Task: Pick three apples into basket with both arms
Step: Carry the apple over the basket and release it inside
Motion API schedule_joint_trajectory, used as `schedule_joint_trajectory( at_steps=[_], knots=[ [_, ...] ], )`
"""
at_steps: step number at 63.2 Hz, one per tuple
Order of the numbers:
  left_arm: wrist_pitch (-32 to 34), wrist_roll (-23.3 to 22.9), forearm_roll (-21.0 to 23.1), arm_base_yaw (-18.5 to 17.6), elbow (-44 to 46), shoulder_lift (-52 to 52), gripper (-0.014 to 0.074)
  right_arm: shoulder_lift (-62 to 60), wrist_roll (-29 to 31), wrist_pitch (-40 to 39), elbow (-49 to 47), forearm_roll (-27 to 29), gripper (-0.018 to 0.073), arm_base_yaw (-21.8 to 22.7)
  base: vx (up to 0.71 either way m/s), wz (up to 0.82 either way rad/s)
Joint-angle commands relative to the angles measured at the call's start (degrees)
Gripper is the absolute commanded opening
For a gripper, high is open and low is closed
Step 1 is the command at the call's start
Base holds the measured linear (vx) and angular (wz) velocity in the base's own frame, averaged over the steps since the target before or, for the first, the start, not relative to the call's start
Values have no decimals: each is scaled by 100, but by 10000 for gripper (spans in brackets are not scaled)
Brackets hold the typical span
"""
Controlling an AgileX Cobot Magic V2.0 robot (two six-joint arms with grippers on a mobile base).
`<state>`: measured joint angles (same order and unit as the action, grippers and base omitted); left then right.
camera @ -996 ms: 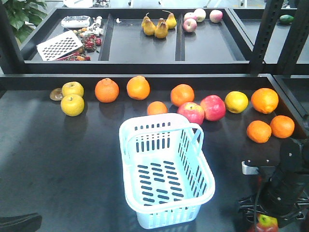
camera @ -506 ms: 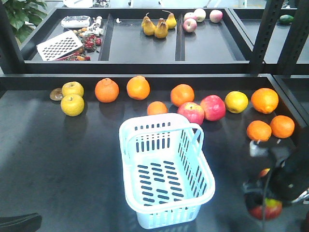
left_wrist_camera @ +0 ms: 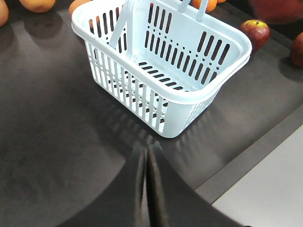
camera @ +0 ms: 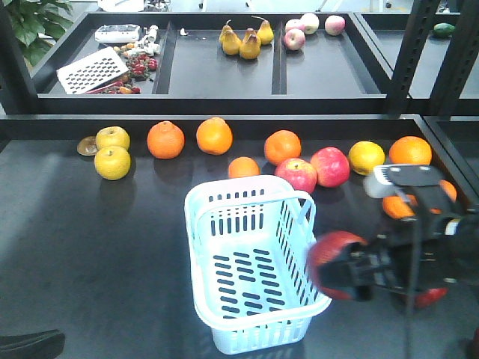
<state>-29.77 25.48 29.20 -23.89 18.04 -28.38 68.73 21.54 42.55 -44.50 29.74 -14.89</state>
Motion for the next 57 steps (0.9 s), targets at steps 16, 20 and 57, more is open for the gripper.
schedule_joint_trajectory(
  at_steps=[16, 20, 57],
  knots=[
    [331, -47, 155, 5, 145, 6, -6, 1136, 116, -1839, -290, 538, 114, -777, 0, 0],
    [331, -47, 155, 5, 145, 6, -6, 1372, 160, -1754, -465, 545, 195, -777, 0, 0],
    [316, -47, 155, 5, 145, 6, -6, 1935, 268, -1297, -993, 545, 666, -777, 0, 0]
  ],
)
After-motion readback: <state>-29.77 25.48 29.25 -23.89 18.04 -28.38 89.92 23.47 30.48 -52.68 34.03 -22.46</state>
